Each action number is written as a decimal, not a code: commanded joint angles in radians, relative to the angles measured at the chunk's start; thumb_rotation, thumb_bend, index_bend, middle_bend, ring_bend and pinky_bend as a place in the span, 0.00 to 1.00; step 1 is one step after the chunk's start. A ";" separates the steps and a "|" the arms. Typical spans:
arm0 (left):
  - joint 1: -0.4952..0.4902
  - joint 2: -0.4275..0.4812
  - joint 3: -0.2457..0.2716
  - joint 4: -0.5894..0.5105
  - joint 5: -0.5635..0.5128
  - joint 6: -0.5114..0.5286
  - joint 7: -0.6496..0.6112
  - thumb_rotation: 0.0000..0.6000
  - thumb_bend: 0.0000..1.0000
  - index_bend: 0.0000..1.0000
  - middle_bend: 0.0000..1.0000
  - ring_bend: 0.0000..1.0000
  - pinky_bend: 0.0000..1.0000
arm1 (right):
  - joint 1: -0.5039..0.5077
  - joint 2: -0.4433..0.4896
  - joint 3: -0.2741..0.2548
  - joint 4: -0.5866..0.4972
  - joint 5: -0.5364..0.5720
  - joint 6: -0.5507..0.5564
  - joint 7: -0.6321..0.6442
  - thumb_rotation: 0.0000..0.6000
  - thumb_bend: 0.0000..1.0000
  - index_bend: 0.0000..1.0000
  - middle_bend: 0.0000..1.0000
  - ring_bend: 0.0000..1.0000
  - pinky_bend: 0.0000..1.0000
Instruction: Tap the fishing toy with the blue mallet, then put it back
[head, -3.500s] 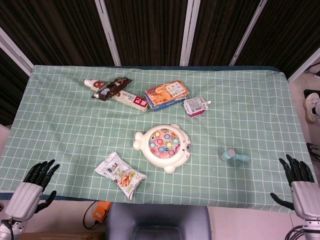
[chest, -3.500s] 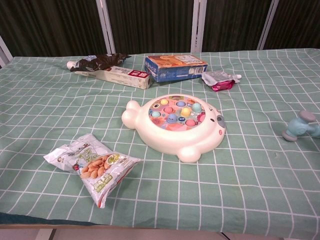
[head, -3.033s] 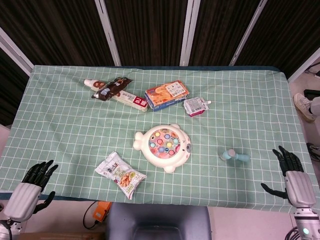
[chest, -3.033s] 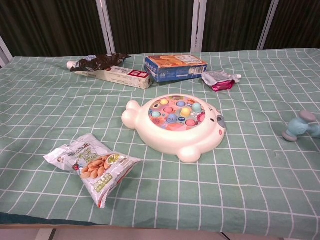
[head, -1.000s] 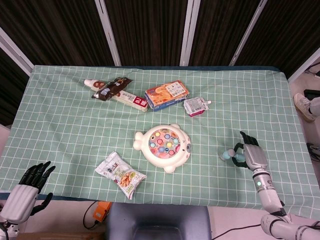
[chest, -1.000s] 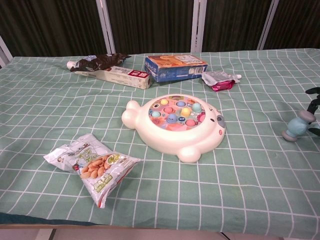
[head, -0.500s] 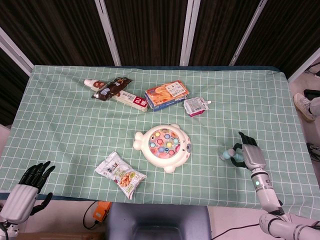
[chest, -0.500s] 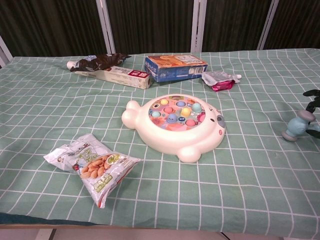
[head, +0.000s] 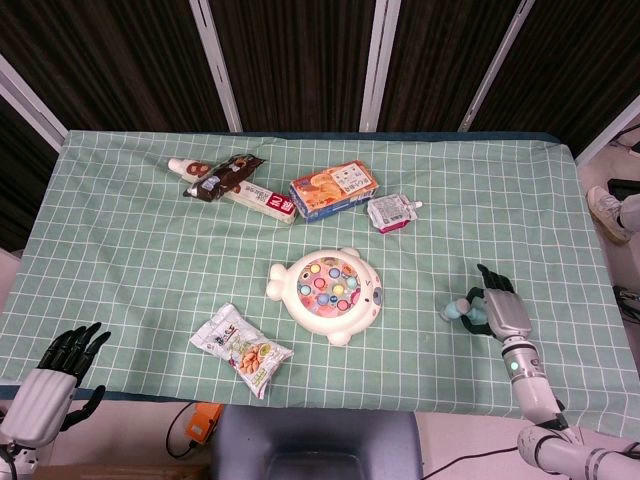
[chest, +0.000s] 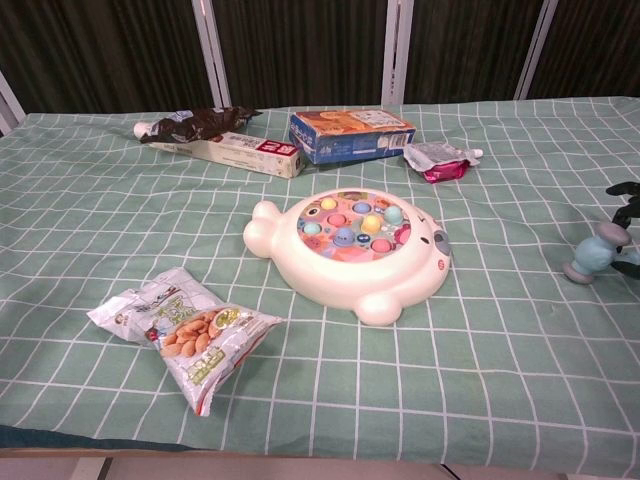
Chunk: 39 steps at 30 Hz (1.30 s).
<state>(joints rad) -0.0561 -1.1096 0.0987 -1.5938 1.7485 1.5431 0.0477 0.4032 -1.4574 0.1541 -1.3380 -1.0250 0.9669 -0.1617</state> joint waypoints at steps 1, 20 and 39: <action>0.000 0.000 0.000 0.000 0.000 0.001 0.000 1.00 0.39 0.00 0.00 0.00 0.11 | 0.001 -0.004 0.000 0.003 0.001 0.003 -0.001 1.00 0.50 0.66 0.10 0.00 0.00; 0.002 0.001 0.001 0.003 0.005 0.007 -0.006 1.00 0.39 0.00 0.00 0.00 0.11 | 0.013 -0.014 -0.005 -0.007 0.041 0.018 -0.093 1.00 0.54 0.83 0.59 0.54 0.15; 0.002 0.001 0.000 0.005 0.008 0.010 -0.011 1.00 0.39 0.00 0.00 0.00 0.11 | 0.018 -0.028 0.005 0.007 0.053 0.020 -0.080 1.00 0.62 0.97 0.69 0.64 0.58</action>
<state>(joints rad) -0.0541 -1.1088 0.0990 -1.5889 1.7565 1.5527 0.0365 0.4213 -1.4839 0.1585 -1.3327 -0.9714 0.9860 -0.2432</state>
